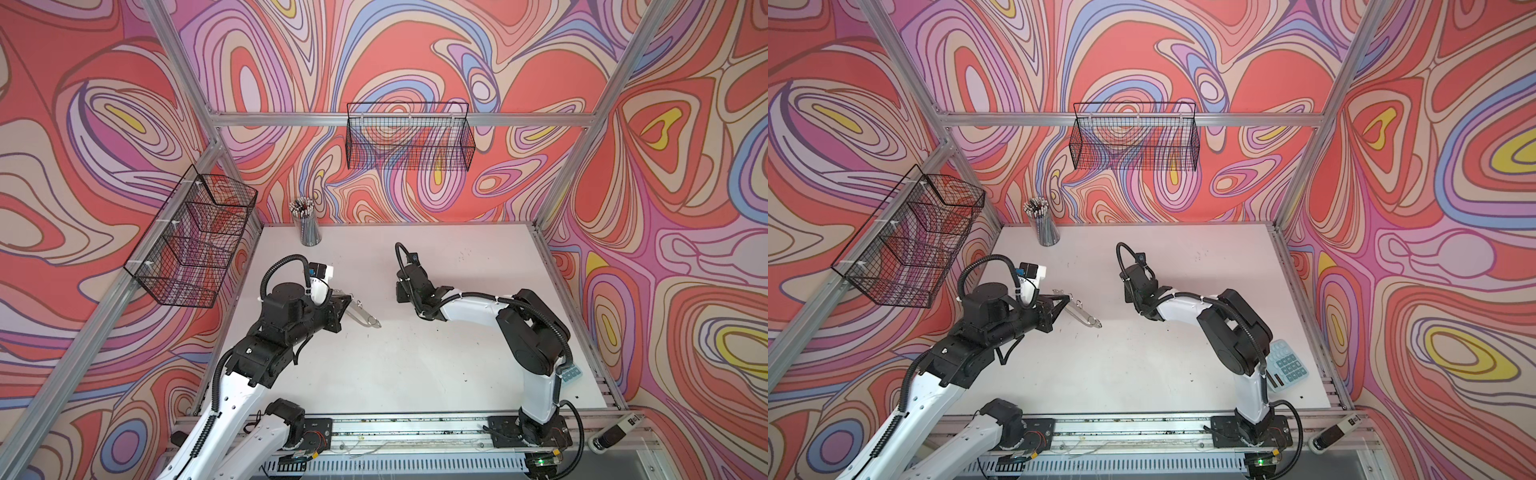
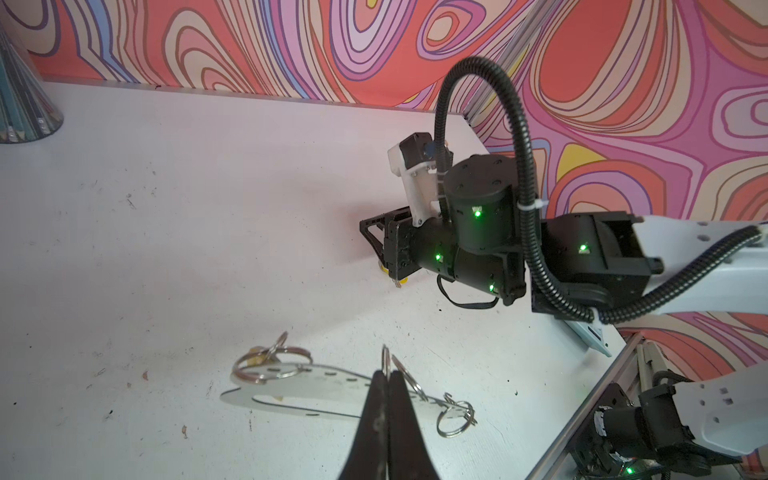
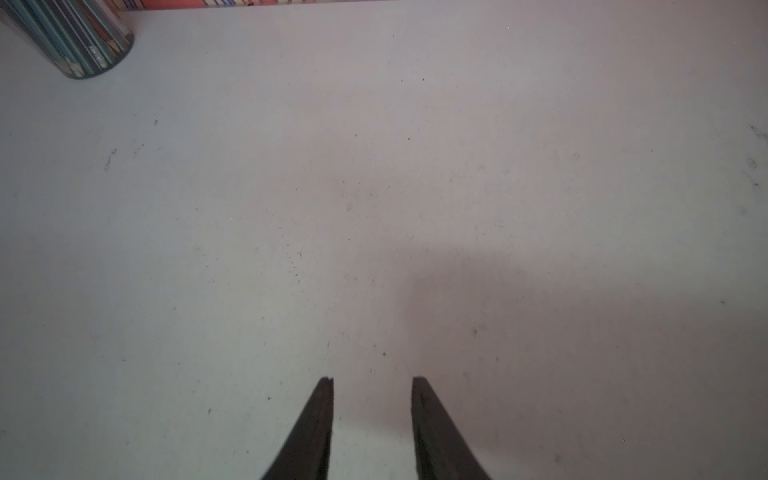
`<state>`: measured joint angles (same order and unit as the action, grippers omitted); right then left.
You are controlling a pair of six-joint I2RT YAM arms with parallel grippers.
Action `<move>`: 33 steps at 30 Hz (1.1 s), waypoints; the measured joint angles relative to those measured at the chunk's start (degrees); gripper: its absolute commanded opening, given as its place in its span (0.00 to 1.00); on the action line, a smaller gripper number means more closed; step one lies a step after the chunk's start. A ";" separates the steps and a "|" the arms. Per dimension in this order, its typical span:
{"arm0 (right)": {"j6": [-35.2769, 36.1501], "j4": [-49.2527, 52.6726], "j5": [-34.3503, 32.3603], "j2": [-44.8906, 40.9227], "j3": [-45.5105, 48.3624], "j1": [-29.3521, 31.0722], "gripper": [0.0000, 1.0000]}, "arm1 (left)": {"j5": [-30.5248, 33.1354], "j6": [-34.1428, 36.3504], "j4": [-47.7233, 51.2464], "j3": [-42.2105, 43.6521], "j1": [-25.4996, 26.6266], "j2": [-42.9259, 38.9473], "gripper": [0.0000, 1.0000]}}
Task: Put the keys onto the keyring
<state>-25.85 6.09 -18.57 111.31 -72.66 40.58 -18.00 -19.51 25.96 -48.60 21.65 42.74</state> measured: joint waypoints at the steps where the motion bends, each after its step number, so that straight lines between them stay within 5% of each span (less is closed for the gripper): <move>1: 0.15 2.86 1.31 0.00 -1.51 -0.72 0.33 | -0.02 0.00 0.00 0.00 0.00 -0.17 0.00; 17: 10.78 51.01 18.40 19.15 -39.01 -7.41 0.22 | -1.75 -0.20 -0.07 0.02 -0.39 -0.79 0.00; 33: 12.76 61.22 20.39 24.70 -43.80 -7.96 0.16 | -3.17 -0.42 -0.24 0.02 -0.85 -0.76 0.00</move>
<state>-13.08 67.31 1.83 136.00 -116.46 32.62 -21.17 -19.92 25.71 -48.58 20.80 41.98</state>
